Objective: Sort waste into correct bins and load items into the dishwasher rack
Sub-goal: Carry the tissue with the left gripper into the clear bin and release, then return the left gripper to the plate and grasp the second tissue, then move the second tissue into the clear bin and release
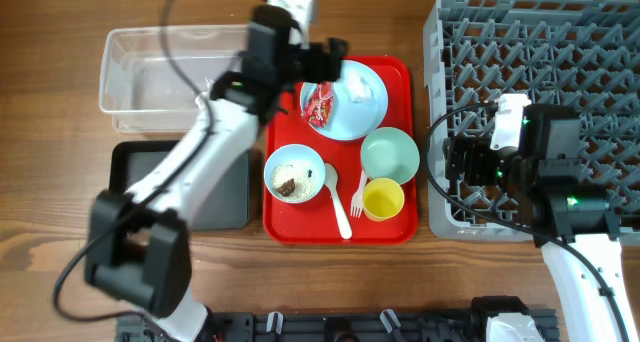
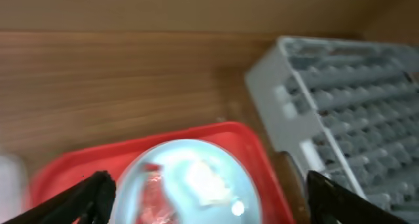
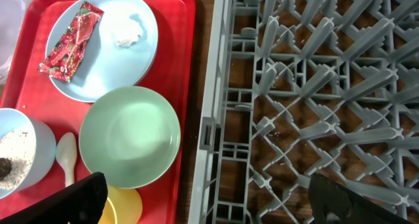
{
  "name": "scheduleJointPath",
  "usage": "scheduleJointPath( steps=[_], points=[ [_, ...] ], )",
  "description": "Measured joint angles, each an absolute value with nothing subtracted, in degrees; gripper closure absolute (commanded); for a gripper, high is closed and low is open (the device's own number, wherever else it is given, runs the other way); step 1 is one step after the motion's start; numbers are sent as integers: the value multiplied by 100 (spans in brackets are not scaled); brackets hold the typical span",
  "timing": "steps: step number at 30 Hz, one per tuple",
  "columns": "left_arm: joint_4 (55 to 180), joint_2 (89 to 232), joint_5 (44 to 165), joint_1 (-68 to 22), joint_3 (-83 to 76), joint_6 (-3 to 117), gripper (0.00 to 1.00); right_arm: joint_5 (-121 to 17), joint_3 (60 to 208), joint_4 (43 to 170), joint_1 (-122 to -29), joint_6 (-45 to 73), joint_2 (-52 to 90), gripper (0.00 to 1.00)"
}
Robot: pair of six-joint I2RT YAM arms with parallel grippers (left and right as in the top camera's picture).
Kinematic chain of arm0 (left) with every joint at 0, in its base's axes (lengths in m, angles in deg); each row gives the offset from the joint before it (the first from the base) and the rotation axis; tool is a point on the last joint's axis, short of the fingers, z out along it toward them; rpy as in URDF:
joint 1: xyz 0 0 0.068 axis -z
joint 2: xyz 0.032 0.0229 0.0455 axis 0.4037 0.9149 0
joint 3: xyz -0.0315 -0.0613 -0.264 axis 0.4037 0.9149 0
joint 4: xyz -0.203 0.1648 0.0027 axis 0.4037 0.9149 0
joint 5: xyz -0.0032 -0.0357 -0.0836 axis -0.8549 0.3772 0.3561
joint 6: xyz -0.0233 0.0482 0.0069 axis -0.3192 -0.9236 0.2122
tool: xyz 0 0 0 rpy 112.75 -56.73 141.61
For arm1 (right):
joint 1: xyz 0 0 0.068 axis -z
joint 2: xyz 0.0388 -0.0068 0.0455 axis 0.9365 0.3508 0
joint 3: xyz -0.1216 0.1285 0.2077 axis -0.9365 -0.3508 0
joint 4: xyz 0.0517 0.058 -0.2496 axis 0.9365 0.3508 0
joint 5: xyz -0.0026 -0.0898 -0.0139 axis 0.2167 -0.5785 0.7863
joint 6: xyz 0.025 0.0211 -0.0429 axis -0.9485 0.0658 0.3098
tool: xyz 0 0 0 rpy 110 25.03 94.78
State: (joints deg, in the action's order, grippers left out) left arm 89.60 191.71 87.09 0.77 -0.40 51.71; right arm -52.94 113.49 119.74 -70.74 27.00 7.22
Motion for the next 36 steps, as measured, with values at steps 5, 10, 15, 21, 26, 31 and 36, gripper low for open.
scheduleJointPath(
  steps=[5, 10, 15, 21, 26, 31, 36],
  points=[
    [8383, 19978, 8727, 507, -38, 5171, 4, -5294, 11349, 11976, -7074, 2700, 722, 0],
    [8059, 20566, 8727, 667, -38, 5171, 4, -5294, 11349, 12000, -7074, 2698, 722, 0],
    [7788, 20946, 8727, 733, -38, 5171, 7, -5294, 11349, 12059, -7074, 2698, 722, 0],
    [7725, 21186, 8725, 733, -38, 5174, 11, -5294, 11349, 12059, -7074, 2700, 722, 0],
    [7703, 21350, 8727, 733, -38, 5171, 18, -5294, 11349, 12061, -7074, 2698, 722, 0],
    [7672, 21403, 8718, 735, -38, 5185, 49, -5294, 11349, 12072, -7074, 2700, 722, 0],
    [7661, 21407, 8725, 746, -38, 5204, 83, -5292, 11349, 12083, -7074, 2698, 722, 0]
  ],
)
